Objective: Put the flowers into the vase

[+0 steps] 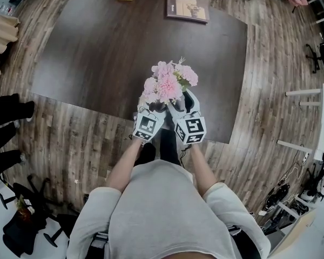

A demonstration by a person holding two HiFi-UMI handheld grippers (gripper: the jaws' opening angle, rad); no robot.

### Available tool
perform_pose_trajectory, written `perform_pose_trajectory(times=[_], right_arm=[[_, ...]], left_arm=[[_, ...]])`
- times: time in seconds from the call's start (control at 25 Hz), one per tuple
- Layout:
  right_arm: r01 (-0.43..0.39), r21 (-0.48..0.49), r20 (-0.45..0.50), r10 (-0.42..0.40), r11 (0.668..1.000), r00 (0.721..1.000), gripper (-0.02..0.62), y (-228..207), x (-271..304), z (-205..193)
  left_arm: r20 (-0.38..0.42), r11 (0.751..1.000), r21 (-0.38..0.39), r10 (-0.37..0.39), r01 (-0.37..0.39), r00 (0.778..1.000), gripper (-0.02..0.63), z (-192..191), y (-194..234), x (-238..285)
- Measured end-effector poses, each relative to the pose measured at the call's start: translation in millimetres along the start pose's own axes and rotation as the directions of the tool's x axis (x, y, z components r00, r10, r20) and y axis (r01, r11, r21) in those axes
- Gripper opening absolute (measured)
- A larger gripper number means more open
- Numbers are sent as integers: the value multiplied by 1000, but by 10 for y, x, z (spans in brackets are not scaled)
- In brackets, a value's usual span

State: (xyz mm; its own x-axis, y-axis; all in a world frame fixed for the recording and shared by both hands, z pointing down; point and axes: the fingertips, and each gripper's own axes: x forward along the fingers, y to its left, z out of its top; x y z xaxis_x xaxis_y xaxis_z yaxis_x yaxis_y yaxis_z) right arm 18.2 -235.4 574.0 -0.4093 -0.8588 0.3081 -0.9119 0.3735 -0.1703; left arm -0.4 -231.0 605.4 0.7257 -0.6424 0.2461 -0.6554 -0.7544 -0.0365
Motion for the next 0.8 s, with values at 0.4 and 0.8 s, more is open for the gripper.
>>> perform_pose_trajectory(times=[0.4, 0.8], right_arm=[[45, -13, 18, -45, 999, 999, 319, 28, -251, 27], [73, -33, 43, -71, 997, 997, 182, 256, -622, 21]], left_arm=[[-33, 996, -60, 63, -65, 997, 309, -269, -43, -601], [5, 998, -68, 1, -1, 1000, 9, -38, -153, -861]])
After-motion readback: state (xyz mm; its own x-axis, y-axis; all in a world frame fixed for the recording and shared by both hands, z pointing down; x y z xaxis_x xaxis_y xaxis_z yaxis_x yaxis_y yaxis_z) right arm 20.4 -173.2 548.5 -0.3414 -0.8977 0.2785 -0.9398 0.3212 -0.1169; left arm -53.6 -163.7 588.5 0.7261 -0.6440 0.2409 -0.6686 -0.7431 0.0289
